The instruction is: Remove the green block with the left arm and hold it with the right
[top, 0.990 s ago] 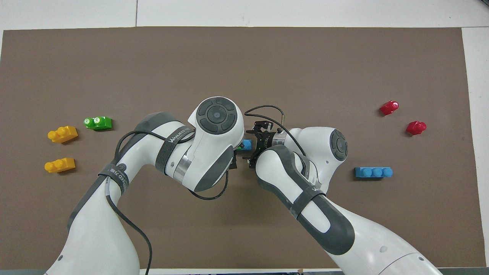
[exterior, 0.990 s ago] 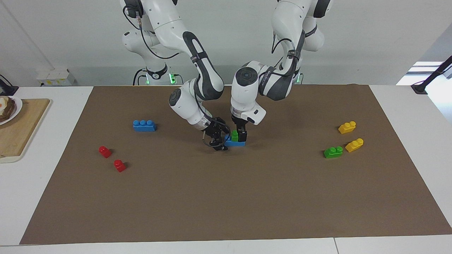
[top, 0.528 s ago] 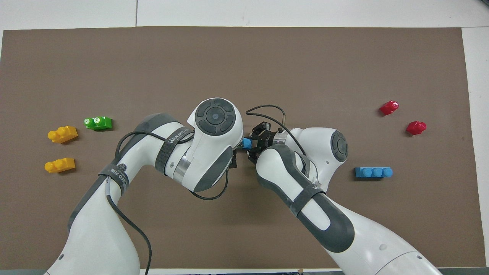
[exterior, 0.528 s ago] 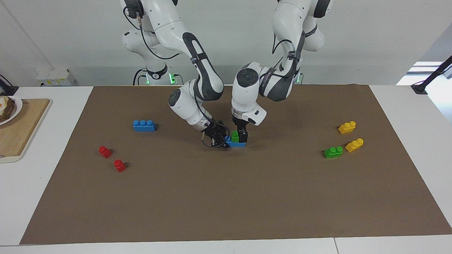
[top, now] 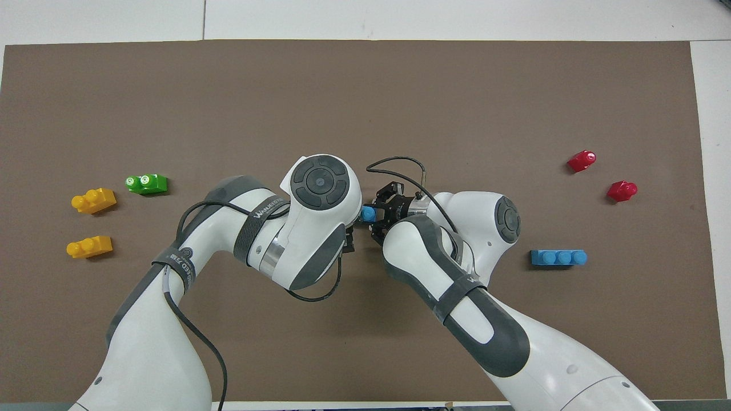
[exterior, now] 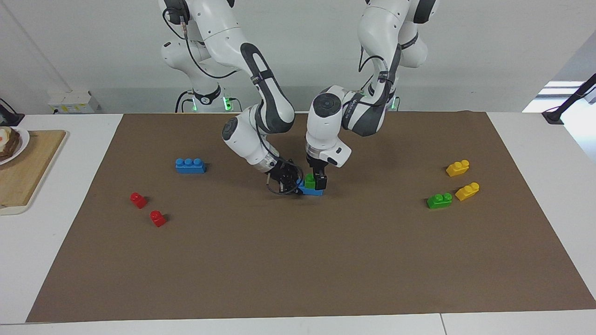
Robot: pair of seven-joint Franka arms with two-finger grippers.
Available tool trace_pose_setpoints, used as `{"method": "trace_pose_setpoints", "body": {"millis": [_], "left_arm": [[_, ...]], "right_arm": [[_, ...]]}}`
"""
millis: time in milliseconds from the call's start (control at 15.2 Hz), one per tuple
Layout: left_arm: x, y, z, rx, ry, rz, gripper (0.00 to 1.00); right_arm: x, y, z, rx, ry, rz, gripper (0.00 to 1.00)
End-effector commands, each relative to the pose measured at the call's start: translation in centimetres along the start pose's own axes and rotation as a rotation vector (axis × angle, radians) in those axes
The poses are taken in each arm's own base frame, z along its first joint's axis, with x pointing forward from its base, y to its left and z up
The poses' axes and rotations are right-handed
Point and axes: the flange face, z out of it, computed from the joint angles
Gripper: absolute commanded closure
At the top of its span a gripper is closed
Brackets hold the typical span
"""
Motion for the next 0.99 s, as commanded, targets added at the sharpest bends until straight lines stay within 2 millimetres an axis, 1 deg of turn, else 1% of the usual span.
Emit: {"method": "trace_pose_setpoints", "body": {"millis": [0, 132, 330, 462, 660, 726, 792, 858, 924], "left_arm": [[0.1, -0.1, -0.1, -0.024, 0.006, -0.013, 0.00], [0.1, -0.1, -0.1, -0.024, 0.006, -0.013, 0.03], [0.2, -0.1, 0.1, -0.023, 0.013, -0.010, 0.11], [0.3, -0.1, 0.2, -0.024, 0.026, -0.001, 0.20], [0.4, 0.0, 0.0, -0.016, 0.042, 0.007, 0.42], [0.4, 0.0, -0.3, -0.009, 0.049, 0.010, 0.42], [0.4, 0.2, -0.8, -0.007, 0.051, 0.006, 0.45], [0.4, 0.5, -1.2, -0.005, 0.053, 0.004, 0.52], [0.4, 0.7, -1.5, -0.006, 0.052, 0.002, 0.56]], "right_arm": [[-0.2, 0.0, 0.5, 0.027, -0.004, -0.010, 1.00], [-0.2, 0.1, 0.5, 0.031, -0.001, -0.006, 1.00], [0.0, 0.1, 0.6, 0.036, 0.004, -0.010, 1.00], [0.0, 0.1, 0.6, 0.036, 0.004, -0.010, 1.00], [0.0, 0.1, 0.6, 0.034, 0.004, -0.010, 1.00], [0.0, 0.1, 0.6, 0.036, 0.004, -0.010, 1.00], [-0.1, 0.2, 0.6, 0.035, 0.004, -0.011, 1.00], [-0.1, 0.2, 0.6, 0.033, 0.004, -0.010, 1.00], [-0.1, 0.2, 0.6, 0.035, 0.004, -0.010, 1.00]]}}
